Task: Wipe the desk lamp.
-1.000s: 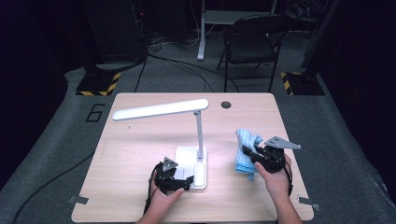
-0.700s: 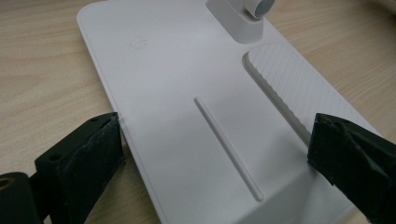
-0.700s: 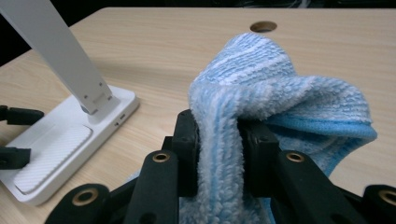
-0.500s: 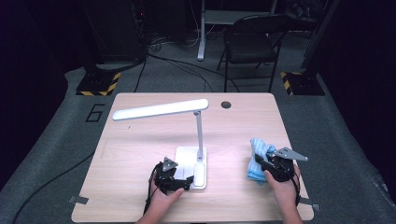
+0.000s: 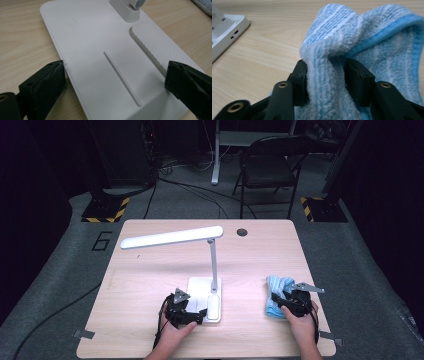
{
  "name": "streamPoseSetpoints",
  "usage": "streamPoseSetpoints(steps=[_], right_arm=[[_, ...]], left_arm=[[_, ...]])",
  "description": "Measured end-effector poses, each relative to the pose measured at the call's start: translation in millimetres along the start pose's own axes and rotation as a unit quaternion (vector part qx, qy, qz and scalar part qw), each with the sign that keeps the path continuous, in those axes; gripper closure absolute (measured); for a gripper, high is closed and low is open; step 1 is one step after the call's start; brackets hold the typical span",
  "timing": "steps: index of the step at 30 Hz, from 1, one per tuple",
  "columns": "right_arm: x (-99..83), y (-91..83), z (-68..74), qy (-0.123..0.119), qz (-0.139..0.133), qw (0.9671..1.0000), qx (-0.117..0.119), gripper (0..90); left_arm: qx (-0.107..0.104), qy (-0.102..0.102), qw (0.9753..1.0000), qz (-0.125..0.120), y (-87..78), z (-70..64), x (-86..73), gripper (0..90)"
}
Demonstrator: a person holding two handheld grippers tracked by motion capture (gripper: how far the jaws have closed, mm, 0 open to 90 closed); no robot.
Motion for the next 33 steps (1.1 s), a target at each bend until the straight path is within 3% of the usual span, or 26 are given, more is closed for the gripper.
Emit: streamPoseSetpoints(steps=[12, 21, 26, 33], right_arm=[[3.8, -5.5, 2.9, -0.02, -0.005, 0.9994, -0.026, 38.1], [22.8, -22.8, 2.4, -0.029, -0.05, 0.9974, -0.042, 34.0], [32.5, -30.5, -1.8, -0.026, -0.081, 0.9948, -0.057, 52.0], [18.1, -23.4, -19.0, -0.029, -0.038, 0.9938, -0.1, 61.0]], left_arm=[[-0.001, 0.007, 1.0, 0.001, -0.2, 1.1, 0.1, 3.2], [-0.003, 0.003, 1.0, 0.001, -0.1, 0.2, 0.0, 3.2], [-0.003, 0.003, 1.0, 0.001, -0.2, 0.3, -0.1, 3.2], [-0.003, 0.003, 1.0, 0.001, -0.3, 0.3, -0.1, 3.2]])
Point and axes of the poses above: each handheld gripper's, and its own axes: y roughly forward along the jaws, x roughly out of its top, z roughly to its left, the point moved 10 cm from there along y, roughly forward along the jaws, and after that the axes turned 11 degrees about -z, right-handed, at the moved point
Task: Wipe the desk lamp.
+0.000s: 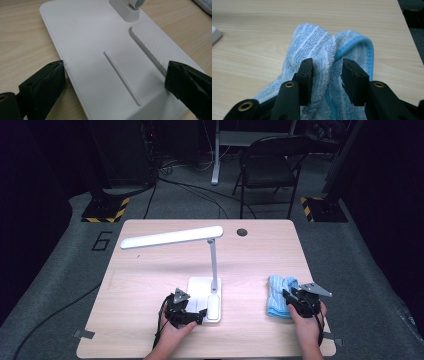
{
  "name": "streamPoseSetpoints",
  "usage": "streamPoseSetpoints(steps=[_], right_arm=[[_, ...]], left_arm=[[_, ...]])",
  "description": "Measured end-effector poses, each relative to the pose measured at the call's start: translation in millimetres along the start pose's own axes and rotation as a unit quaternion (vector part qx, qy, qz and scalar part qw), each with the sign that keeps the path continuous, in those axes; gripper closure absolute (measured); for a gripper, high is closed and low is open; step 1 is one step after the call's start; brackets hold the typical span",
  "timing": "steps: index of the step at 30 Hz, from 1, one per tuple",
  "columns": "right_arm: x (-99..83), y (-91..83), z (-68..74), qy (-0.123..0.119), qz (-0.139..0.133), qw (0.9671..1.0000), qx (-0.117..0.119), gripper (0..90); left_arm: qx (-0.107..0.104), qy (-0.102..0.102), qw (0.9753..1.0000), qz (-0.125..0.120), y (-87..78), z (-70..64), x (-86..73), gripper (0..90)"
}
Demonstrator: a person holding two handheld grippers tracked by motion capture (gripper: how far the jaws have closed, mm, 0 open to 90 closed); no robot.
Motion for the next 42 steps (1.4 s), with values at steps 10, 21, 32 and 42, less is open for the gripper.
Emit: streamPoseSetpoints(steps=[10, 21, 32, 42], right_arm=[[-7.5, 0.5, -7.6, -0.017, 0.026, 0.999, -0.031, 58.2], [18.0, -17.4, 9.0, -0.024, -0.03, 0.9991, -0.019, 53.2], [24.0, -17.6, 62.0, -0.055, -0.047, 0.9963, 0.046, 50.7], [10.8, -8.1, 112.7, -0.079, -0.027, 0.991, 0.105, 47.6]], left_arm=[[-0.004, 0.002, 1.0, 0.002, -0.4, 0.3, -0.1, 3.3], [-0.011, 0.0, 0.9999, 0.008, -6.3, 8.0, 2.5, 14.8], [-0.004, 0.014, 0.9999, -0.005, -14.0, 14.7, 10.6, 20.5], [-0.001, 0.013, 0.9999, -0.003, -19.7, 26.6, 13.8, 32.9]])
Point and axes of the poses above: each handheld gripper's, and its own axes: y roughly forward along the jaws, x roughly out of its top, z roughly to its left, the point moved 10 cm from there along y, roughly forward along the jaws, and after that the axes turned 11 degrees about -z, right-handed, at the moved point
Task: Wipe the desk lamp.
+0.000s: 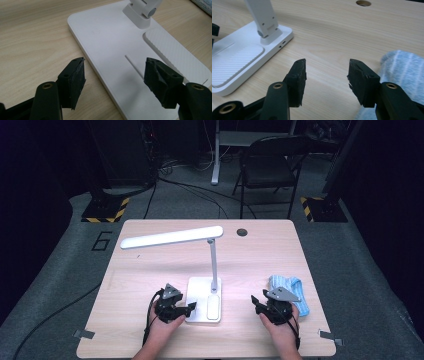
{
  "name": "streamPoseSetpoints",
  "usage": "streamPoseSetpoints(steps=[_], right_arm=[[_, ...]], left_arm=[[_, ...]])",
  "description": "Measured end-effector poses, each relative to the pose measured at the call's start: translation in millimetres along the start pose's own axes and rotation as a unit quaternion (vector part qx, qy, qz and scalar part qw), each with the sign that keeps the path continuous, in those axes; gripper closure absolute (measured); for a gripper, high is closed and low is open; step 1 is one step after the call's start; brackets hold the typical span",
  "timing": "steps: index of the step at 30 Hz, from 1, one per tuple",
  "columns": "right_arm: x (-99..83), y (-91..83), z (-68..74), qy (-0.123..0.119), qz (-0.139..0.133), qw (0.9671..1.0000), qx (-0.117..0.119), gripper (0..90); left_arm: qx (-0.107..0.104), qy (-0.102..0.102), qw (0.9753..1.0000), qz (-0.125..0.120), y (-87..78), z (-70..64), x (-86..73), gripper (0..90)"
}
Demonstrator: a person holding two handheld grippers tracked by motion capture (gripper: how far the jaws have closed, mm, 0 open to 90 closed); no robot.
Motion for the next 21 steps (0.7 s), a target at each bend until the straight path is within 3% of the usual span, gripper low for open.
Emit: streamPoseSetpoints(steps=[2, 4, 9, 15, 21], right_arm=[[-3.4, 2.6, 8.2, 0.008, 0.006, 0.9999, 0.012, 46.7], [-6.0, 7.1, 17.4, 0.011, 0.009, 0.9995, 0.029, 44.6], [-12.4, 20.7, 42.8, -0.015, 0.025, 0.9978, 0.06, 39.1], [-14.5, 36.9, 76.1, -0.043, 0.038, 0.9934, 0.099, 36.1], [-16.3, 48.5, 100.7, -0.034, 0.045, 0.9913, 0.119, 33.3]], left_arm=[[0.006, 0.003, 1.0, 0.0, -1.3, 4.2, 0.5, 32.7], [0.012, -0.006, 0.9999, -0.011, -2.2, 8.1, 2.4, 32.5], [0.021, -0.019, 0.9995, -0.014, -6.1, 17.6, 3.1, 32.1], [0.024, -0.027, 0.9993, -0.011, -10.0, 25.4, 3.6, 31.1], [0.027, -0.033, 0.9988, -0.021, -12.2, 29.7, 5.0, 30.0]])
Point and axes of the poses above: each handheld gripper's, and its own axes: y roughly forward along the jaws, x roughly out of its top, z roughly to its left, the point moved 10 cm from there along y, roughly forward along the jaws, and after that the axes turned 11 degrees about -z, right-handed, at the moved point
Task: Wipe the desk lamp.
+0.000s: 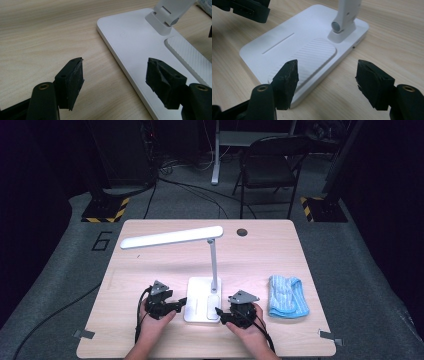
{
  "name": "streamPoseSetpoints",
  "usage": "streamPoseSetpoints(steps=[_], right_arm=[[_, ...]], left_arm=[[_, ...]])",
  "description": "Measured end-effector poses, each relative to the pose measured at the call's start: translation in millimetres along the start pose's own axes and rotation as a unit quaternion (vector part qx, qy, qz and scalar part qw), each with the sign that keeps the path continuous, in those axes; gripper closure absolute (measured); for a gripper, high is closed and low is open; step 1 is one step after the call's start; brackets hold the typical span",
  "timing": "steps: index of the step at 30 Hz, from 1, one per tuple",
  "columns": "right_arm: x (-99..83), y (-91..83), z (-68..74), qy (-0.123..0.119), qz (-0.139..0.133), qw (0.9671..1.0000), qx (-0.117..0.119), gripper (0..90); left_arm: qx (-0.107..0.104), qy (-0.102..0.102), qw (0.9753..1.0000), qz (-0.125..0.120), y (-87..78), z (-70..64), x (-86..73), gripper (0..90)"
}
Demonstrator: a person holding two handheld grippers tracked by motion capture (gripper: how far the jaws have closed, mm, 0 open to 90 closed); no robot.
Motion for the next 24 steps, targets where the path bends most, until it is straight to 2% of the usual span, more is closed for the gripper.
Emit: streamPoseSetpoints(steps=[4, 5, 7, 8, 12, 13, 14, 17, 24], right_arm=[[-0.6, 9.3, 8.9, -0.004, 0.008, 0.9999, 0.005, 30.9], [-0.9, 10.8, 12.5, 0.003, 0.01, 0.9999, 0.009, 30.0], [0.1, 14.4, 15.4, 0.003, 0.008, 0.9999, 0.011, 27.8], [0.3, 15.8, 17.8, 0.011, 0.01, 0.9998, 0.01, 26.8], [0.9, 22.9, 23.5, 0.008, 0.016, 0.9998, 0.007, 23.3], [1.6, 24.4, 23.4, -0.004, 0.014, 0.9999, 0.009, 23.2], [1.2, 25.1, 24.7, 0.002, 0.016, 0.9999, 0.004, 23.1], [-1.0, 26.9, 24.1, -0.001, 0.022, 0.9998, 0.0, 22.6], [-1.6, 27.4, 22.7, 0.005, 0.02, 0.9998, 0.004, 22.5]], left_arm=[[-0.002, -0.001, 1.0, 0.005, -1.6, 1.3, -0.6, 29.4], [0.0, -0.002, 1.0, 0.001, -1.1, 1.7, -0.2, 29.4], [-0.001, -0.005, 1.0, 0.004, -1.1, 1.7, -0.6, 29.2], [0.003, -0.009, 1.0, -0.003, 0.5, 2.0, 0.3, 29.2], [0.001, -0.009, 1.0, 0.0, 0.1, 2.7, -0.1, 29.0], [0.001, -0.008, 1.0, 0.002, -0.4, 2.9, -0.2, 28.9], [0.002, -0.008, 1.0, 0.002, -0.6, 3.1, -0.2, 28.8], [0.001, -0.009, 1.0, 0.004, -1.0, 3.3, -0.5, 28.6], [0.001, -0.009, 1.0, 0.003, -1.3, 3.7, -0.4, 28.4]])
Point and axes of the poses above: each handheld gripper's, and its own axes: y roughly forward along the jaws, x roughly out of its top, z roughly to its left, the point moved 10 cm from there along y, roughly forward along the jaws, and after that the axes turned 11 degrees about -z, right-handed, at the moved point
